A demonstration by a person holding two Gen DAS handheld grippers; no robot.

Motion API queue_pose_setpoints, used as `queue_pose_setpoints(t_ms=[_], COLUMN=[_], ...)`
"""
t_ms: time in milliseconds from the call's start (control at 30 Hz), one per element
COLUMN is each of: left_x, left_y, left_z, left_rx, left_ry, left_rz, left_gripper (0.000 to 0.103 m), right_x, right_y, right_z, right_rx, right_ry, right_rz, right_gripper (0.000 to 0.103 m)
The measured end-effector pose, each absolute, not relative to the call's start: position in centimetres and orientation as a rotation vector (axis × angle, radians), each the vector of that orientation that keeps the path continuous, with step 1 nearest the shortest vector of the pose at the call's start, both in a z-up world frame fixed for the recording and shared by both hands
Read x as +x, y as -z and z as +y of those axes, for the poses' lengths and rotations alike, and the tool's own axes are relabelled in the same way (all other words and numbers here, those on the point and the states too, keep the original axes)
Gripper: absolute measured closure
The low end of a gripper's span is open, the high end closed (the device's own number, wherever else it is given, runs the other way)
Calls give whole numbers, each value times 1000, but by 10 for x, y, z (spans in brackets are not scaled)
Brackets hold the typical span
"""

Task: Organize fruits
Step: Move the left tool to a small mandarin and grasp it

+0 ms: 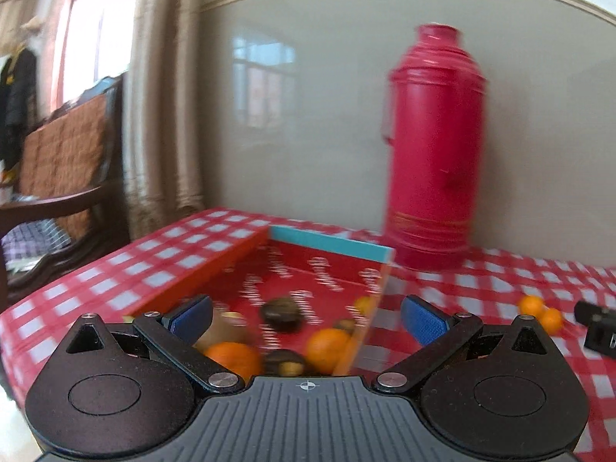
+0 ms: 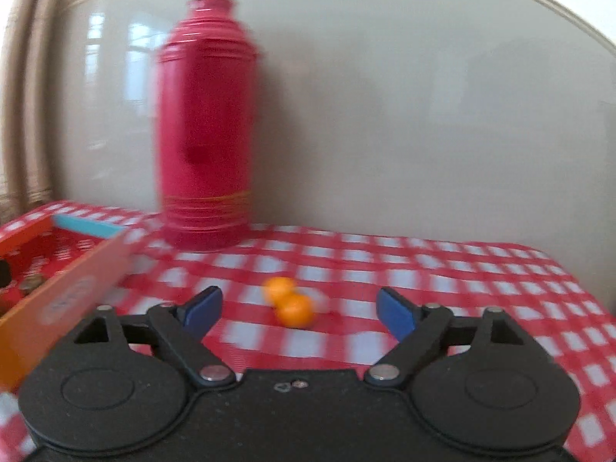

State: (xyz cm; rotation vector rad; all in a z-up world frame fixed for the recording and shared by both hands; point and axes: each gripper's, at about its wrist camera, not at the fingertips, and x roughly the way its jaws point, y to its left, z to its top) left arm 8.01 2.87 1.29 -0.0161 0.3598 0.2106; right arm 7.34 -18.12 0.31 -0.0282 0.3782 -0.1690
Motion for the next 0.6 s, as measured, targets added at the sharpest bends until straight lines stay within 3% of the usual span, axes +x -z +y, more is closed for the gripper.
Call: queue_pose_setpoints(t_ms=[67,600], left_x=[83,108], left_y=[-12,5], left_z=[15,-72], left_rx=[-1,106], left_ry=[-175,62], left_rz=[363,466], left_gripper=[0,0], right_x=[70,26], right_y=[-2,12], right_z=[-195,-264], right_rx=[-21,76], right_ry=[228,460], right_rz=[376,364], right_gripper=[11,6])
